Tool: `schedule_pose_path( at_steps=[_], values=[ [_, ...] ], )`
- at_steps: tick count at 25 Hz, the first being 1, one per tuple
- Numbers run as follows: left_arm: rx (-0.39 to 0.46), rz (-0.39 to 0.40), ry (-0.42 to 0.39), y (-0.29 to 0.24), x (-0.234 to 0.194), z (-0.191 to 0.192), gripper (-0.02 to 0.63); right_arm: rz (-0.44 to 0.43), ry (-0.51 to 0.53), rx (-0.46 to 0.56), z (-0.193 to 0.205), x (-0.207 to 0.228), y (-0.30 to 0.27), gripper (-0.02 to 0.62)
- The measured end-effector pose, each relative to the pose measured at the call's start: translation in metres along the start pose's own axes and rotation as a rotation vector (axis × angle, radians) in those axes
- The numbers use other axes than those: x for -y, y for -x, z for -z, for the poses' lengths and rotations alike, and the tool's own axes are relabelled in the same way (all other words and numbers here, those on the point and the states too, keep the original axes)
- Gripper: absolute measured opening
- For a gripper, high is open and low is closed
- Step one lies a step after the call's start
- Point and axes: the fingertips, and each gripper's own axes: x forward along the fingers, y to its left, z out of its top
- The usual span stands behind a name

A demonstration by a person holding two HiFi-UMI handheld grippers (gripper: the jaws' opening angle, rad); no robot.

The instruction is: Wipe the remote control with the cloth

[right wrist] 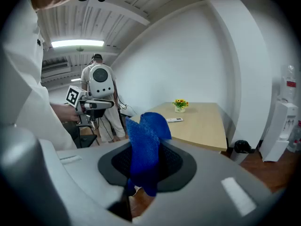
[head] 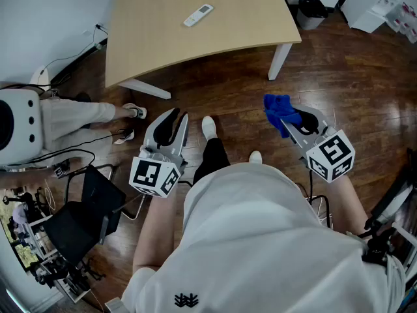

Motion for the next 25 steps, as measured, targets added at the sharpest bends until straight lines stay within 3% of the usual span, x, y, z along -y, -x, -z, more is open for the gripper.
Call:
schedule_pose_path(
  at_steps=[6,11,18,21,25],
  values=[
    [-0.010,0.027,0.034,-0.033,-0.058,0.010,0.124,0.047,0.007,-0.021,-0.017,0.010,-0.045,0.089],
    [-0.004,0.101,0.014,-0.084,-0.127,0.019,0.158,0.107,-0.019,-0.065,-0.041,0.029,-0.106,0.089],
    [-0.023,0.241,0.030,-0.140,-0.212,0.013,0.196,0.124,-0.017,-0.113,-0.103,0.036,-0.218,0.089],
    [-0.045,0.260,0.023,-0.156,-0.237,0.018,0.295,0.106,-0.007,-0.125,-0.118,0.032,-0.255,0.089],
    [-0.044,0.290,0.063,-0.182,-0.252,0.028,0.352,0.091,-0.007,-0.155,-0.125,0.032,-0.284,0.089]
  ],
)
